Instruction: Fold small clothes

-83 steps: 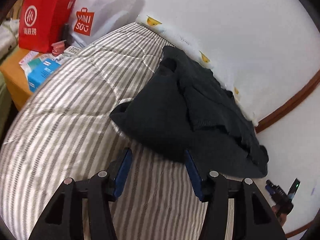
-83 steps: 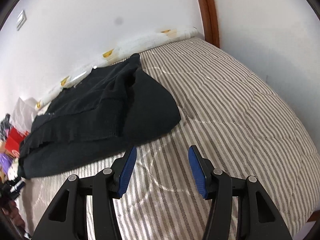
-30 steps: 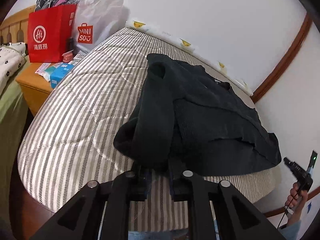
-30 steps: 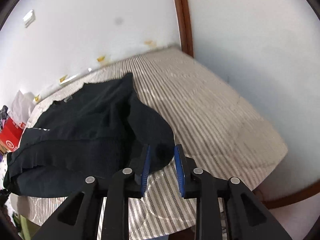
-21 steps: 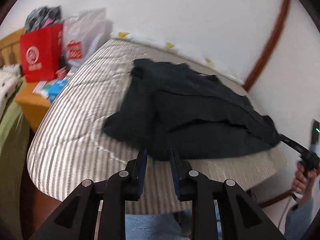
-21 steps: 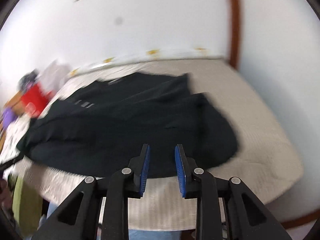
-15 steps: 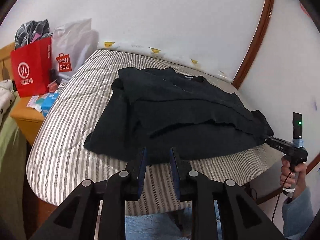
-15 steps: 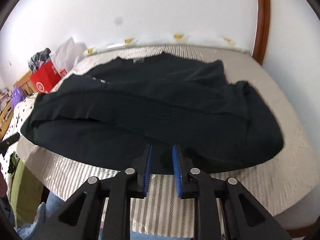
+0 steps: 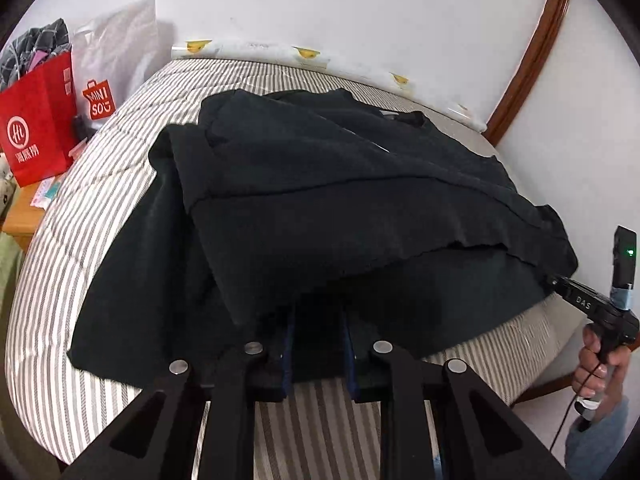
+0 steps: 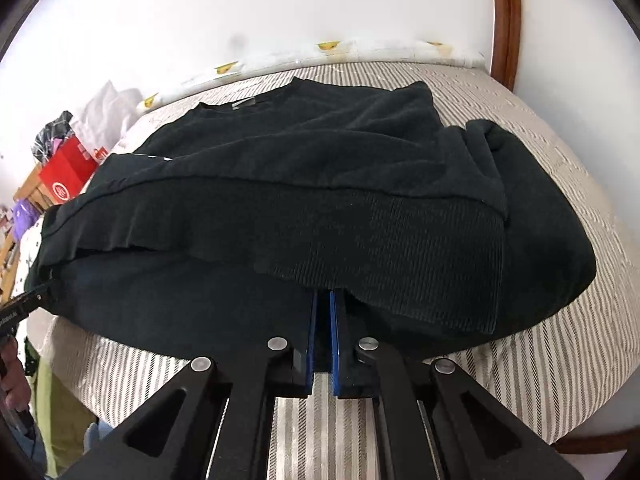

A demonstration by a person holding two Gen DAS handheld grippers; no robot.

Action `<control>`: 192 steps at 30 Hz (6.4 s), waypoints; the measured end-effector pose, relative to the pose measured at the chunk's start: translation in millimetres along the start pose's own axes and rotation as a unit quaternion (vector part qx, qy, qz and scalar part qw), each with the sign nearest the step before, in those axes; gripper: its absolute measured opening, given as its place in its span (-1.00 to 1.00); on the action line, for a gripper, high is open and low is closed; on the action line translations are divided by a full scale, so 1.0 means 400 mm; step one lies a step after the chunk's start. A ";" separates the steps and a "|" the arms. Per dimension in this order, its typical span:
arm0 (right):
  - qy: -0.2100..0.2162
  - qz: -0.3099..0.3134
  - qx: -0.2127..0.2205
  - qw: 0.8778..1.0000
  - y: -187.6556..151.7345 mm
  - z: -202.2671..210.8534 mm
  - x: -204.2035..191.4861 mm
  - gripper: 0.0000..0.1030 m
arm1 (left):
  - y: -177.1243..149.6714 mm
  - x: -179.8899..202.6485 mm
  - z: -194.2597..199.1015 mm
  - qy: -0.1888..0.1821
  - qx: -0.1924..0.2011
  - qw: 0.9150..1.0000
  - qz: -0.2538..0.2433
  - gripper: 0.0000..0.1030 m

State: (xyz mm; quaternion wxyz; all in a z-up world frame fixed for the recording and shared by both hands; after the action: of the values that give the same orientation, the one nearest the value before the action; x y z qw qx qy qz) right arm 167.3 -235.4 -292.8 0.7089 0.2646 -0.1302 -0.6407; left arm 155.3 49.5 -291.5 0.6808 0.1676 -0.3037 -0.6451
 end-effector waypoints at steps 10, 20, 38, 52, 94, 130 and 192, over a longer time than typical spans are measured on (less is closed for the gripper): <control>-0.034 -0.009 0.006 0.999 0.125 -0.055 0.028 -0.98 | 0.121 -0.028 -0.021 0.018 0.037 0.999 -0.005 -0.68; -0.058 -0.008 0.027 0.998 0.336 -0.156 0.051 -0.98 | 0.280 -0.072 -0.115 0.023 0.043 0.999 0.013 -0.68; -0.074 -0.015 0.084 0.994 0.428 0.049 0.146 -0.59 | 0.358 -0.097 -0.161 0.034 0.039 0.999 0.017 -0.68; -0.015 0.018 -0.029 0.999 0.193 -0.091 0.094 -0.54 | 0.328 -0.130 -0.118 0.053 0.040 0.997 0.035 -0.68; -0.048 -0.028 0.063 0.996 0.543 -0.242 0.206 -0.68 | 0.496 -0.169 -0.218 0.068 0.067 0.995 0.022 -0.88; 0.010 0.077 0.020 0.997 0.323 -0.176 -0.285 -0.28 | 0.219 -0.208 0.023 0.069 0.045 0.996 0.046 -0.09; -0.010 0.079 0.055 0.995 -0.029 0.092 -0.141 -0.24 | 0.030 -0.159 0.047 -0.016 0.064 0.986 0.150 -0.72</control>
State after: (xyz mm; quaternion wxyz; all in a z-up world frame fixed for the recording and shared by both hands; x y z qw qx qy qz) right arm 130.0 -188.4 -259.8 0.7403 0.2862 -0.1927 -0.5770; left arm 153.7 116.2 -282.4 0.7531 0.1530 -0.3767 -0.5172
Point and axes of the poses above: each gripper's, at about its wrist camera, not at the fingertips, and z roughly against the way its jaws point, x to its right, y to its top, the point moved 10 cm from there along -z, roughly the way its jaws point, and after that the axes turned 2 degrees about y, right-handed, at the moved point
